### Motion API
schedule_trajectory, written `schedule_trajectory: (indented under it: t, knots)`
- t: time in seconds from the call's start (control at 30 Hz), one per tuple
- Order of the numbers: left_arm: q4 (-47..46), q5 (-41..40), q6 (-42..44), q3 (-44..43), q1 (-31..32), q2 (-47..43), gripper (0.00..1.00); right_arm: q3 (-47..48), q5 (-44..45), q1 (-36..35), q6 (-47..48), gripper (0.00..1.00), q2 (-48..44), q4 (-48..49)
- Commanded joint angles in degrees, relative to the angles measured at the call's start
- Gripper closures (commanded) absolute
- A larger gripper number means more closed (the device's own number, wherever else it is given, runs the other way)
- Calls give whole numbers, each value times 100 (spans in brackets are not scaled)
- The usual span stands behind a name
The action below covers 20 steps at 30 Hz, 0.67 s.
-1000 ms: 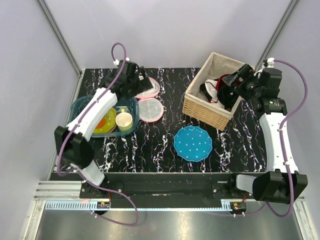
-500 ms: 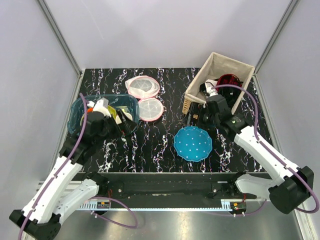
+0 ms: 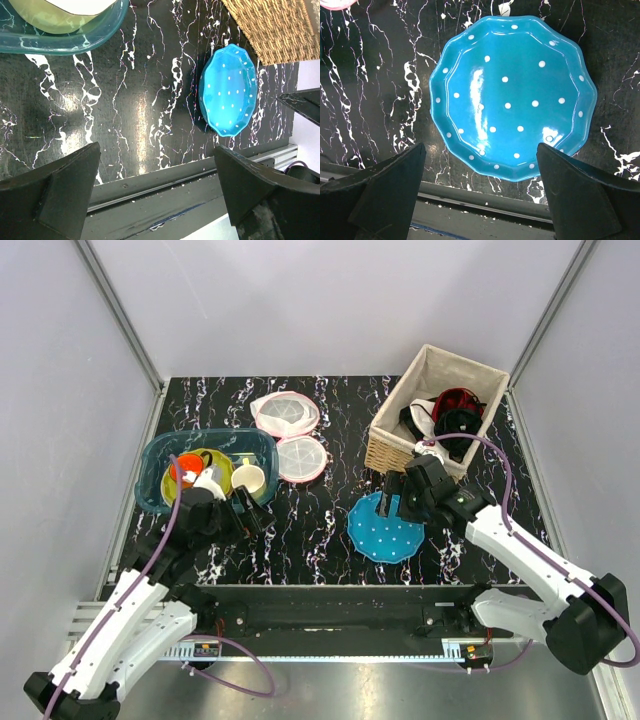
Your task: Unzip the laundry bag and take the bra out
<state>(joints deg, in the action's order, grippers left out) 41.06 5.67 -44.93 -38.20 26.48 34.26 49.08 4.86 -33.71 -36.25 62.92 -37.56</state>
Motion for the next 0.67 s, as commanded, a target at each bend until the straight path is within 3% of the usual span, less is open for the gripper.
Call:
schedule_trajectory:
  t: [0.0,0.63]
  knots:
    - [-247,127,1,-4,-11,46,1,5,164,-30,-93,0,80,196]
    - [-678,400,-104,278,-20,257,1,-39,164,-30,-172,0,300,328]
